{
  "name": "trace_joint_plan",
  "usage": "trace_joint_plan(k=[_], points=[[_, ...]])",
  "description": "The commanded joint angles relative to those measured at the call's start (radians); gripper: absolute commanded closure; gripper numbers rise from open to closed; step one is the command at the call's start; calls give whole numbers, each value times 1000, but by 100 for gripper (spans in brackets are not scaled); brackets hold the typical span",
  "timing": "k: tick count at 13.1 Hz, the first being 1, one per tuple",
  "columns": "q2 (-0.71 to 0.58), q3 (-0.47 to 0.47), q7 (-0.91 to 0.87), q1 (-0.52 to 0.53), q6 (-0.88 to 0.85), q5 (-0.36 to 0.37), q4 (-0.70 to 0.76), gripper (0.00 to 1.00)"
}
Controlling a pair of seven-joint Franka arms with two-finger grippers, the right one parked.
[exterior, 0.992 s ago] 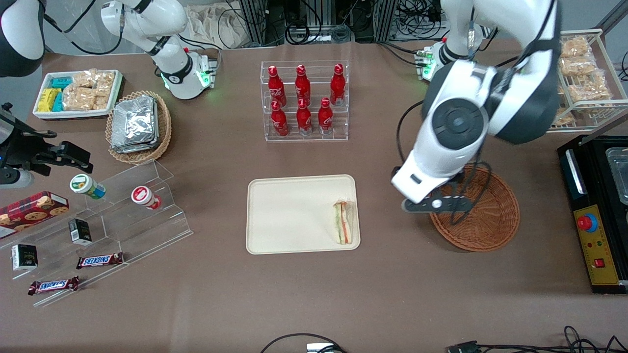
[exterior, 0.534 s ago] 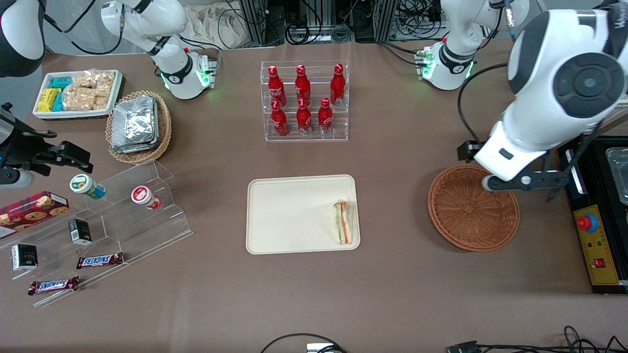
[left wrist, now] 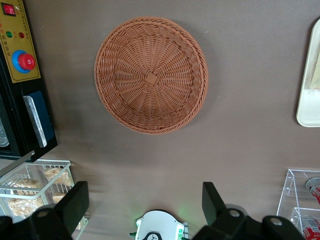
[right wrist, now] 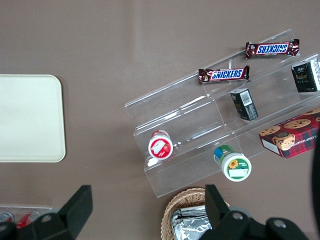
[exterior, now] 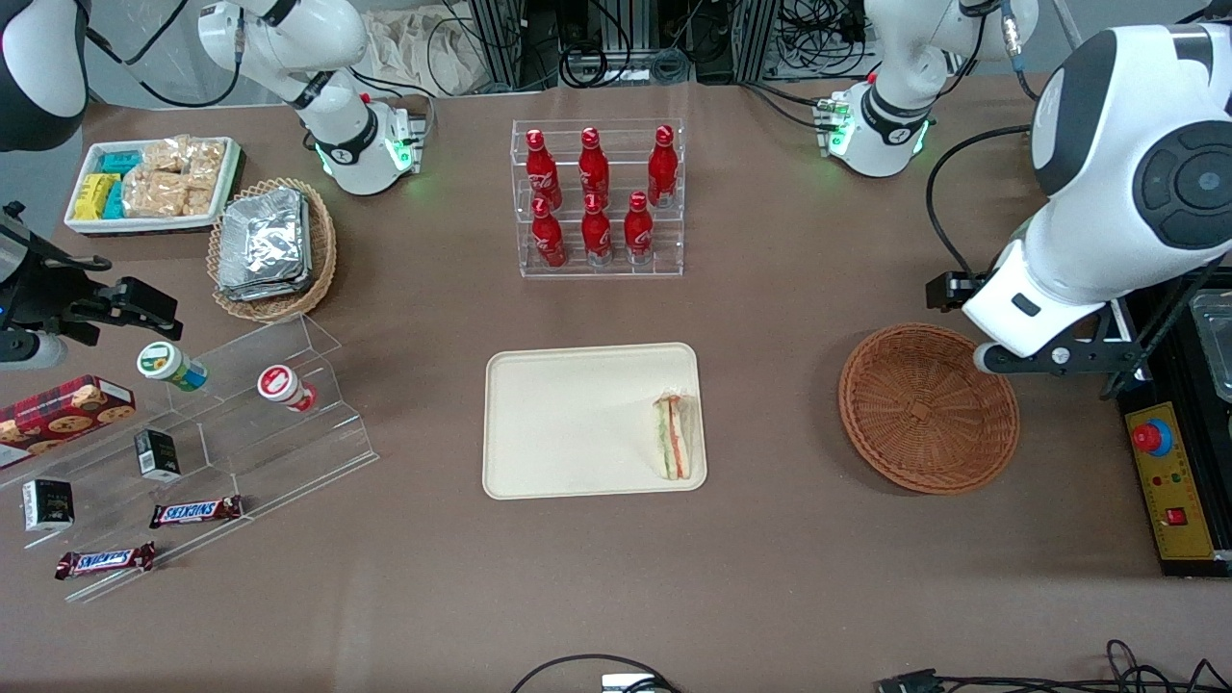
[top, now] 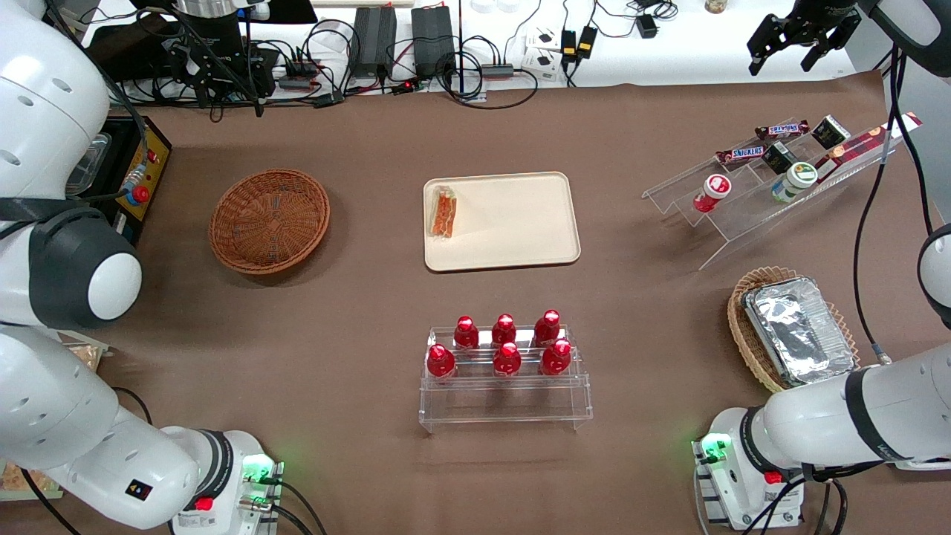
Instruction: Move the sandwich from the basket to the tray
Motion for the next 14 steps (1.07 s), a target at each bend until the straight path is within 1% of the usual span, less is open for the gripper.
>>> trace_joint_plan(k=[1,6,7,8,9,11,13,14], points=[[-36,2,9,-5,-4,-5,-51,0],[-57,-6,3,2,6,-5,-63,0],[-77,-56,0,84,12,-5,-80,0],[-105,-178,0,184,36,3,-108,0],[-135,-261,0,284,65,6,-152,0],[-177,-346,0,384,110,7,-217,0],[-197,-476,0,519,124,7,-241,0],[-214,-501,0,548,149,7,-269,0]])
